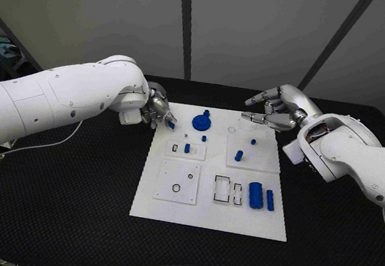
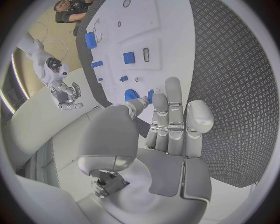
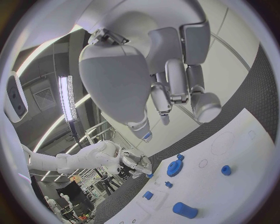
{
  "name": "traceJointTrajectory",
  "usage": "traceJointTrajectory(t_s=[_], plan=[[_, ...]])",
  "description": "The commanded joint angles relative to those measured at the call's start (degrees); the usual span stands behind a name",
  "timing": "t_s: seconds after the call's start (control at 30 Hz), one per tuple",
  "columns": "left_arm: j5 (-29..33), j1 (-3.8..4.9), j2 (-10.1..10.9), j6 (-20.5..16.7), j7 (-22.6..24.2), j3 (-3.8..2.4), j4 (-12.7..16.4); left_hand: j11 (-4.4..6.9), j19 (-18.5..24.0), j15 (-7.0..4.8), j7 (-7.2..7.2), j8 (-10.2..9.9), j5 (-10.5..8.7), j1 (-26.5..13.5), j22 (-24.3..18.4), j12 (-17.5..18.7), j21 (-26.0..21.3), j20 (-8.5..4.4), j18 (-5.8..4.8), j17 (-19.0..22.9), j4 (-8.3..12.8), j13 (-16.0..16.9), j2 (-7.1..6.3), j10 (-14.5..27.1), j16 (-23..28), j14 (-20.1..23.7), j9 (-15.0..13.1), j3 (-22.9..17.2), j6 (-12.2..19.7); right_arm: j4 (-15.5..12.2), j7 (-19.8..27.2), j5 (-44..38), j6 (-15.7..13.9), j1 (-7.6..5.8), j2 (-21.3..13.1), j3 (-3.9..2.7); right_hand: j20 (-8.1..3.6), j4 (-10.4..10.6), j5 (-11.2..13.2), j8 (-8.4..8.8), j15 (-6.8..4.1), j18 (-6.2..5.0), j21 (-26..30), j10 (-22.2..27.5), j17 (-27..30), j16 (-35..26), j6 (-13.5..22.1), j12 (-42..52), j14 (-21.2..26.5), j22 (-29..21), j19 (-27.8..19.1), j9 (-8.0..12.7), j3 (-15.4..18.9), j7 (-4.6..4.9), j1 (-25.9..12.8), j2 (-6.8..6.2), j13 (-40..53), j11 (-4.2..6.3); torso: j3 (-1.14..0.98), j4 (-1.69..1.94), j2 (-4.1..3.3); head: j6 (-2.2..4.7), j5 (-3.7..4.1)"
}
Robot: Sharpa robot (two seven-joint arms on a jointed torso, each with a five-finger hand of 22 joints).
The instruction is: Assemble the parts on the task board
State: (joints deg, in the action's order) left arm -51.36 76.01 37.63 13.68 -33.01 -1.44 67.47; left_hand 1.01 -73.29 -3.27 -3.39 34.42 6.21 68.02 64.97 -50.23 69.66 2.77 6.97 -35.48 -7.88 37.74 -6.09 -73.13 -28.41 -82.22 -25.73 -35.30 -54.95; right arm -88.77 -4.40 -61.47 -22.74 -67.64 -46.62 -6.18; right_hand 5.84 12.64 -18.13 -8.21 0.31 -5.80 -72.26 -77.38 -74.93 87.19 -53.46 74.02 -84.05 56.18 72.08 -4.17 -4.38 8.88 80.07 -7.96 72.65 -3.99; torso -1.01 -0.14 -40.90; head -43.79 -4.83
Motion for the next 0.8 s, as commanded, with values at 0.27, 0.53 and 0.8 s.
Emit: traceJointTrajectory(t_s=[0.27,0.53,0.8], plan=[[4.1,-0.76,4.8,-6.0,-0.4,0.07,8.7,0.35,-1.5,-0.77,0.51,2.3,2.35,-3.3,1.6,-1.3,1.4,-0.33,-0.89,-0.1,10.1,0.7,-1.46,-1.7,0.3,0.1,-0.8,-11.5,0.4,0.0,-0.1,-0.1,0.7,-0.08,-0.2,-0.05,0.14,0.0,-0.2,-0.21,-0.53,-0.81,0.4,0.4,-8.7,-0.4,-0.5,-0.2,-4.3,-0.1,-0.4,0.0,0.3,0.01,0.1,0.63,-0.1,0.02,-0.05,0.00,0.00,-0.27,-0.54],[0.4,-2.20,6.9,-8.7,-0.5,0.13,13.6,0.48,-1.7,-0.86,0.64,2.8,3.16,-4.2,1.9,-1.2,1.6,-0.41,-0.95,-0.1,10.9,0.5,-1.91,-2.1,0.3,0.0,-0.9,-12.4,0.3,0.0,-0.2,-0.1,0.8,-0.09,-0.2,-0.04,0.14,0.0,-0.2,-0.21,-0.53,-0.81,0.4,0.4,-8.7,-0.4,-0.5,-0.2,-4.3,-0.1,-0.4,0.0,0.3,0.01,0.1,0.63,-0.1,0.02,-0.01,-0.09,-0.09,-0.45,-0.81],[-4.0,-3.35,7.3,-9.1,-1.2,0.58,15.7,0.53,-1.8,-0.89,0.70,3.0,3.29,-4.4,2.1,-1.2,1.7,-0.44,-0.98,-0.1,11.1,0.4,-2.02,-2.3,0.3,0.0,-0.9,-12.7,0.2,0.0,-0.2,-0.1,0.9,-0.09,-0.3,-0.04,0.14,0.0,-0.2,-0.21,-0.53,-0.81,0.4,0.4,-8.7,-0.4,-0.5,-0.2,-4.3,-0.1,-0.4,0.0,0.3,0.01,0.1,0.63,-0.1,0.02,-0.02,-0.21,-0.13,-0.63,-0.90]])
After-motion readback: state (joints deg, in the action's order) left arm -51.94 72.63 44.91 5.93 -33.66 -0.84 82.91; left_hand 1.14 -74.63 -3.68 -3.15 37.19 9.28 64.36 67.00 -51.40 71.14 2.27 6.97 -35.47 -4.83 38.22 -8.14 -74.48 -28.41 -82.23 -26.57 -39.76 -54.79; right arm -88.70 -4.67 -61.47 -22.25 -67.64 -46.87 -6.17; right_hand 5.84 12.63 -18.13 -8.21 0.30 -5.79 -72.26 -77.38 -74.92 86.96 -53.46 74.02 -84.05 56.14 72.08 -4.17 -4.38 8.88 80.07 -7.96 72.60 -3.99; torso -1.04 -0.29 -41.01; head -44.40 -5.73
